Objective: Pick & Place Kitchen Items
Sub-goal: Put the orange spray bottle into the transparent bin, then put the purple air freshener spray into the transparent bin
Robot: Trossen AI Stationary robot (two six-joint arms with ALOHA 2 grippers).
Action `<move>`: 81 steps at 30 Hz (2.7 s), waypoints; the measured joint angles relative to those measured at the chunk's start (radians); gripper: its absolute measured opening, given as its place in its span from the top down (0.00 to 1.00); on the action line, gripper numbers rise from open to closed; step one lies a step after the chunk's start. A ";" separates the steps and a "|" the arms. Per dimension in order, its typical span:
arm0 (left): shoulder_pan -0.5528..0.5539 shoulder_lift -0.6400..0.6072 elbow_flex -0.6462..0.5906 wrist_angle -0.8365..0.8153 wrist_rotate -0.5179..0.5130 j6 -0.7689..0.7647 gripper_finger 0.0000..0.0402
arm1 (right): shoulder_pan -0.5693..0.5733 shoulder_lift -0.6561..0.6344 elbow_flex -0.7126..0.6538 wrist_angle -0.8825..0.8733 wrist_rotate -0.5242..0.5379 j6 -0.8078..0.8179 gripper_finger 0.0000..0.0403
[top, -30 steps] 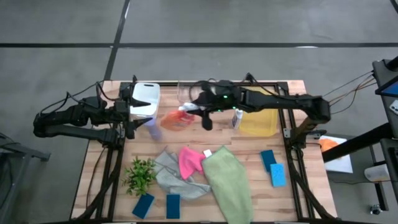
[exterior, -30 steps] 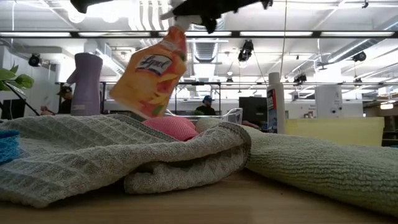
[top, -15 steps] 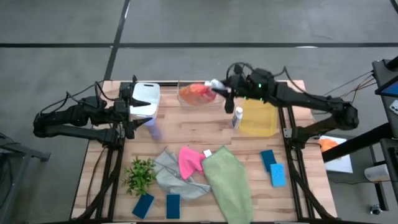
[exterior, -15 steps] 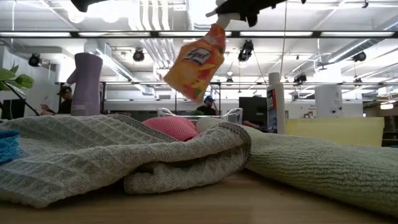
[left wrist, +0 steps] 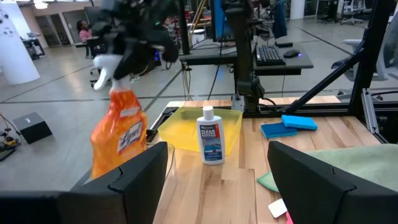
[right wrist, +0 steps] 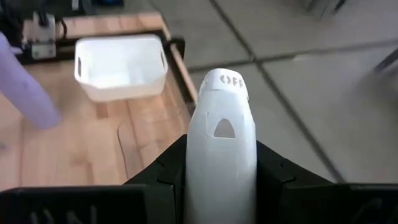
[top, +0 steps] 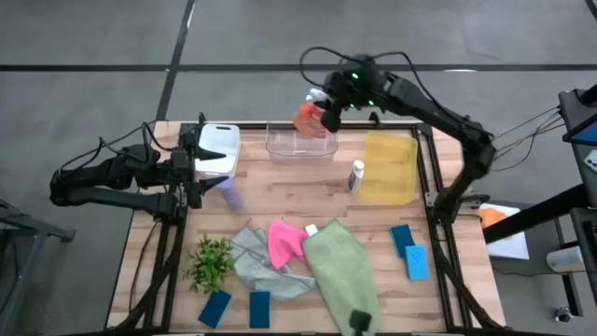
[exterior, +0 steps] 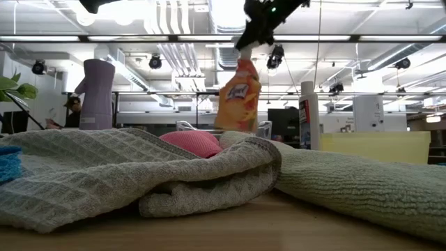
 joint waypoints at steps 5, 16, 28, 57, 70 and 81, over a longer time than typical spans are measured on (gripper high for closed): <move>0.000 0.000 0.000 0.000 0.000 0.000 0.29 | -0.027 0.135 0.152 -0.103 -0.074 -0.001 0.73; 0.000 0.000 0.000 -0.002 0.000 -0.003 0.29 | -0.031 0.298 0.263 -0.180 -0.133 -0.010 0.73; 0.000 0.000 0.000 -0.003 0.000 -0.004 0.29 | -0.034 0.316 0.259 -0.180 -0.139 -0.014 0.66; 0.000 0.000 -0.006 0.050 0.000 -0.005 0.29 | 0.040 0.312 0.455 0.186 -0.389 0.040 0.11; 0.001 -0.009 -0.139 0.148 0.027 0.019 0.29 | 0.287 0.241 0.006 0.938 -0.352 0.055 0.11; 0.000 0.001 -0.138 0.004 0.026 -0.050 0.29 | 0.497 -0.064 -0.588 1.356 -0.150 -0.003 0.11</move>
